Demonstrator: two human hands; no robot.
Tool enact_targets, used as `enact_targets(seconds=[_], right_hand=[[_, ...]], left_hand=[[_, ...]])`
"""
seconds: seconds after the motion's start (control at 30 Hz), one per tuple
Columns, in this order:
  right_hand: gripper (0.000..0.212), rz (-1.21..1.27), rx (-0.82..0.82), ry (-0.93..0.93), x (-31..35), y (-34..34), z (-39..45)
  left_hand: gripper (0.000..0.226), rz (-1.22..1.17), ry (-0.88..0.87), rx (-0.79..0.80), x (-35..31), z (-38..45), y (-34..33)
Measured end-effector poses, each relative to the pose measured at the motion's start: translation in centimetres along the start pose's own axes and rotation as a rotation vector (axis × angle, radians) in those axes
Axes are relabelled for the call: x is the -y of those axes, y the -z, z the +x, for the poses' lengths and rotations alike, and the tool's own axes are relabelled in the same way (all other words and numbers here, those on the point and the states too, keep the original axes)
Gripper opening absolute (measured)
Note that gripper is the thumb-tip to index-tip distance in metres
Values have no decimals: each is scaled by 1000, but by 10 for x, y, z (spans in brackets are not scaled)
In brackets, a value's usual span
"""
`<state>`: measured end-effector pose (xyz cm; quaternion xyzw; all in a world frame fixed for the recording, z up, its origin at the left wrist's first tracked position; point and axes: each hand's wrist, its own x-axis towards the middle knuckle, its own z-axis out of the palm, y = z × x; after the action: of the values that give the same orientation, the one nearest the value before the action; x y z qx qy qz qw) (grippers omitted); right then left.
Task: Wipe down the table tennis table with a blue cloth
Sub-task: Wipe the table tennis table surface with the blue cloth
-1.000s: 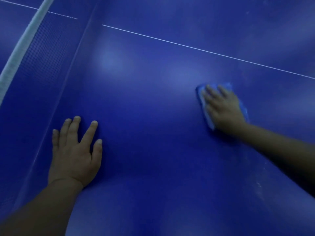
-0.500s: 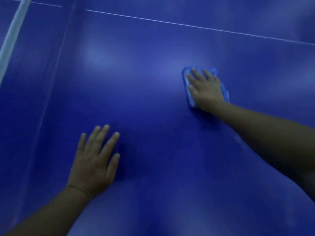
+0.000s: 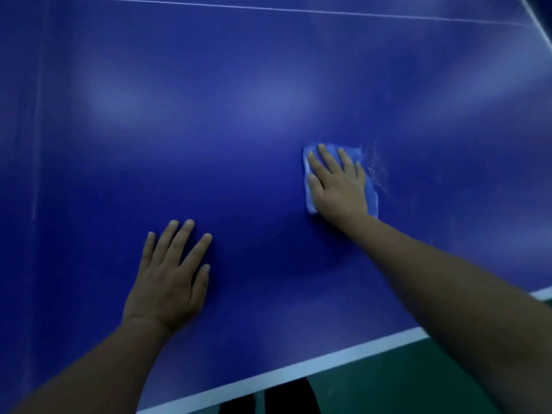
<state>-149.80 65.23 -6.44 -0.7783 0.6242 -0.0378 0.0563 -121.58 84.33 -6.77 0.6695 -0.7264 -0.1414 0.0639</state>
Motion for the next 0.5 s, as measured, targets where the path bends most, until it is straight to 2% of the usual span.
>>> enact_targets(seconds=[0.07,0.13,0.2,0.3,0.33,0.4,0.47,0.5], right_hand=[[51,-10,-6,-45,22,-11,-21],[51,-45,28,142,31,-17,-83],[47,-32,80,288,22,-17,-168],[48,-84,140,253,-27,-2,-226],[52,-110,136,140,-43,3,-221],[55,-75,89,-254,-53,7,-193],[52,-13,-7,-588,-28,2,-158],[52,1,-40,-651,-4,-3,-145]], left_hand=[[59,-9,11,-7,-1,-1,0],[60,-13,15,-12,1,-1,0],[61,-15,12,-7,2,-1,-1],[62,-4,10,5,0,-2,-1],[62,-8,14,7,-1,-2,-1],[62,-13,24,10,-1,-1,0],[63,-13,26,21,-2,-1,2],[64,-14,29,22,-2,-1,3]])
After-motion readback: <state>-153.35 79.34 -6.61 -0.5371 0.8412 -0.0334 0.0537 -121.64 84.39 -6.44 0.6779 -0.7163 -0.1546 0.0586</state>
